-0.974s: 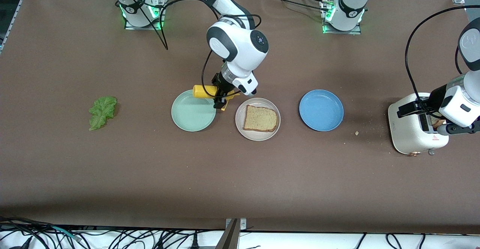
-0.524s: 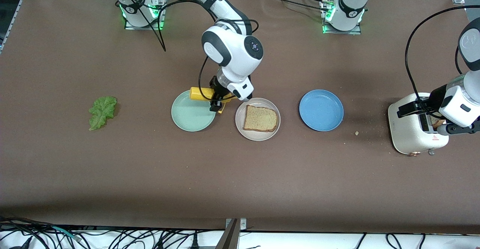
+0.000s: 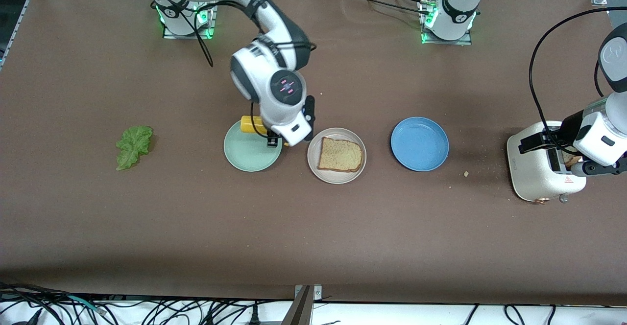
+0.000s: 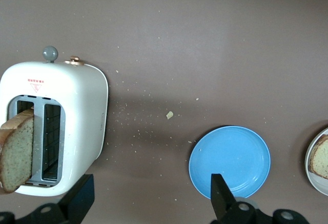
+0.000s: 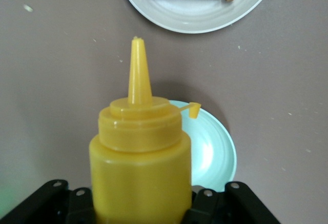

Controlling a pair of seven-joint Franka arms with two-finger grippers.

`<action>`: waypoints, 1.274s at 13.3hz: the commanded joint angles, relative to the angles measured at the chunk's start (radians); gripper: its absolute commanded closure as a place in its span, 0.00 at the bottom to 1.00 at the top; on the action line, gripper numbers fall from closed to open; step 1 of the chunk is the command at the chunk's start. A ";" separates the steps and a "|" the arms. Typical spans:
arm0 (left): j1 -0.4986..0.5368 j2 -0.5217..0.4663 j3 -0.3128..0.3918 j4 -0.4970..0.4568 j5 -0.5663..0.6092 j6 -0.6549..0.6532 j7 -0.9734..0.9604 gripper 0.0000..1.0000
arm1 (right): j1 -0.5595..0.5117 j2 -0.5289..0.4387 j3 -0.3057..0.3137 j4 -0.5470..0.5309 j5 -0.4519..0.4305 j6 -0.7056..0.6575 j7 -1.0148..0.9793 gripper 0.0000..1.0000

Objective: Make sandwich in beige plate with both arms
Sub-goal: 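Carry the mustard back beside the lettuce while the left gripper reaches toaster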

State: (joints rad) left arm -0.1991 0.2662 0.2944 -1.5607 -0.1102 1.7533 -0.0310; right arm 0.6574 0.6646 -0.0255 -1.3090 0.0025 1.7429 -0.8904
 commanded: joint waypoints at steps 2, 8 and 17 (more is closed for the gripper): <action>0.003 -0.021 -0.009 -0.010 0.034 -0.011 0.011 0.00 | -0.122 -0.008 0.012 0.007 0.228 0.000 -0.160 1.00; 0.004 -0.021 -0.006 -0.009 0.034 -0.011 0.011 0.00 | -0.300 -0.008 0.012 -0.009 0.533 -0.014 -0.499 1.00; 0.127 -0.061 -0.008 -0.042 0.156 -0.038 0.138 0.00 | -0.605 0.032 0.015 -0.115 0.849 -0.204 -1.092 1.00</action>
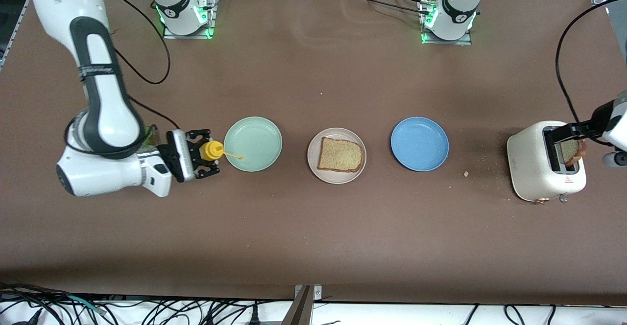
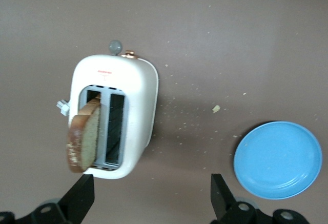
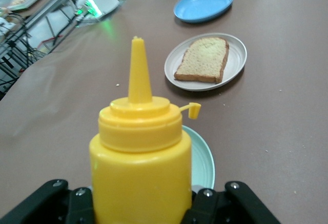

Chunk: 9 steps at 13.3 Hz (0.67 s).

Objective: Make sandwich in beige plate with both arms
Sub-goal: 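Carry the mustard back beside the lettuce while the left gripper reaches toaster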

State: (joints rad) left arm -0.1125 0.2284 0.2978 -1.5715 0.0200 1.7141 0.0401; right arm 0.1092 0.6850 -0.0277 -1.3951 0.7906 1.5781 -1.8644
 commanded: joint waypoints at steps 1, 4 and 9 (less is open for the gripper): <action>0.063 -0.024 -0.014 -0.033 0.026 0.007 0.087 0.00 | -0.089 0.040 0.017 -0.030 0.109 -0.085 -0.184 1.00; 0.100 -0.075 -0.014 -0.140 0.023 0.091 0.146 0.00 | -0.157 0.119 0.018 -0.031 0.168 -0.167 -0.342 1.00; 0.169 -0.178 -0.014 -0.358 0.028 0.287 0.240 0.00 | -0.216 0.235 0.018 -0.053 0.256 -0.259 -0.565 1.00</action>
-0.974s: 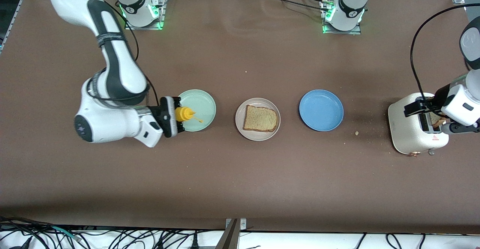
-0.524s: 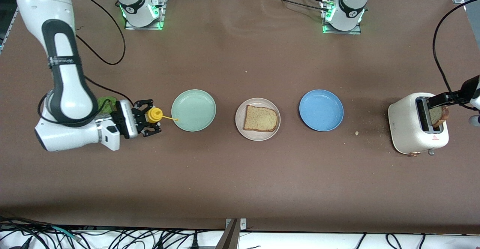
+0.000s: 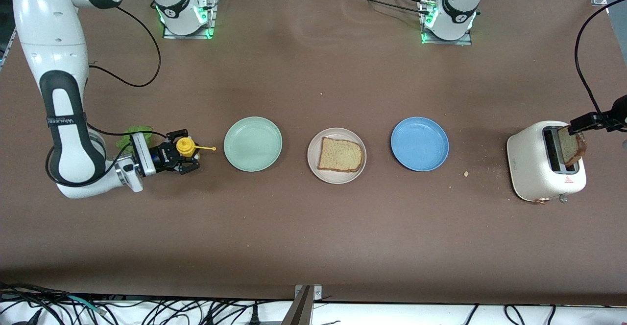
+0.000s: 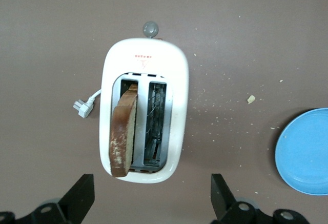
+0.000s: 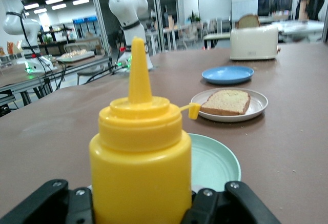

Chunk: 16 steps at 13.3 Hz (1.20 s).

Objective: Make sandwich in beige plate with both arms
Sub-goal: 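Lower the mustard bottle onto the table and open the right gripper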

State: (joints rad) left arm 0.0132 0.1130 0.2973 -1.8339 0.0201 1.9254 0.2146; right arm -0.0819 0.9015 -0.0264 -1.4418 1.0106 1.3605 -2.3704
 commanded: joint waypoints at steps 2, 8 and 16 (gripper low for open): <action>0.056 -0.053 -0.014 -0.119 0.026 0.127 0.072 0.00 | -0.041 0.037 0.017 -0.041 0.055 -0.047 -0.124 1.00; 0.065 0.010 -0.014 -0.179 0.015 0.289 0.074 0.00 | -0.062 0.054 0.017 -0.101 0.059 -0.072 -0.193 1.00; 0.090 0.082 -0.014 -0.179 0.012 0.301 0.133 0.25 | -0.067 0.046 0.008 -0.088 0.002 -0.066 -0.185 0.00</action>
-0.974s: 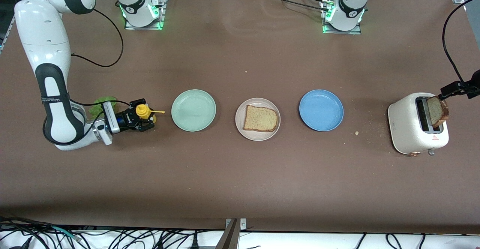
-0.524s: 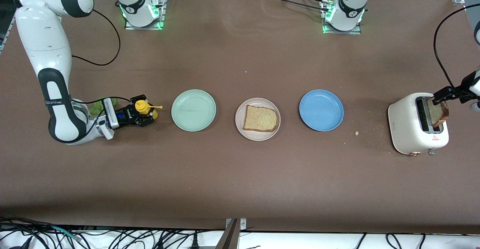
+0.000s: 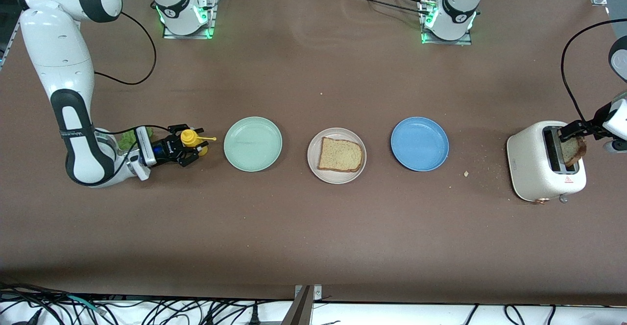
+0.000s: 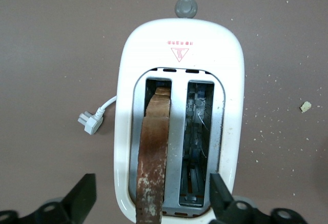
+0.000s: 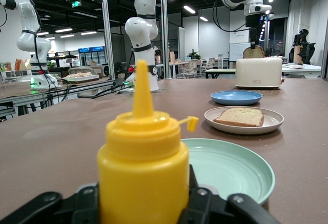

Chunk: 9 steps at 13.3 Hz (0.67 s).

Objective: Make sandwich in beige plate with both arms
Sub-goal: 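Lower the mustard bottle onto the table and open the right gripper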

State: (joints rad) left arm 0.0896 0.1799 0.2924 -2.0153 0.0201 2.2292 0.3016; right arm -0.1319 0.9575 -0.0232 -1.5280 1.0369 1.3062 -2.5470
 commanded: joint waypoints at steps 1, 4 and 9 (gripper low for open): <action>0.016 0.024 -0.007 0.004 0.012 -0.009 0.079 0.54 | -0.020 -0.011 -0.009 0.006 -0.037 -0.010 -0.007 0.00; 0.051 0.041 -0.009 0.016 0.014 -0.006 0.117 1.00 | -0.018 -0.014 -0.049 0.071 -0.089 -0.008 0.014 0.00; 0.053 0.042 -0.009 0.044 0.015 -0.049 0.114 1.00 | -0.017 -0.103 -0.118 0.134 -0.237 -0.016 0.305 0.00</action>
State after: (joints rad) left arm 0.1317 0.2154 0.2879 -2.0083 0.0201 2.2178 0.4003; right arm -0.1482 0.9241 -0.1366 -1.4019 0.8668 1.3040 -2.3674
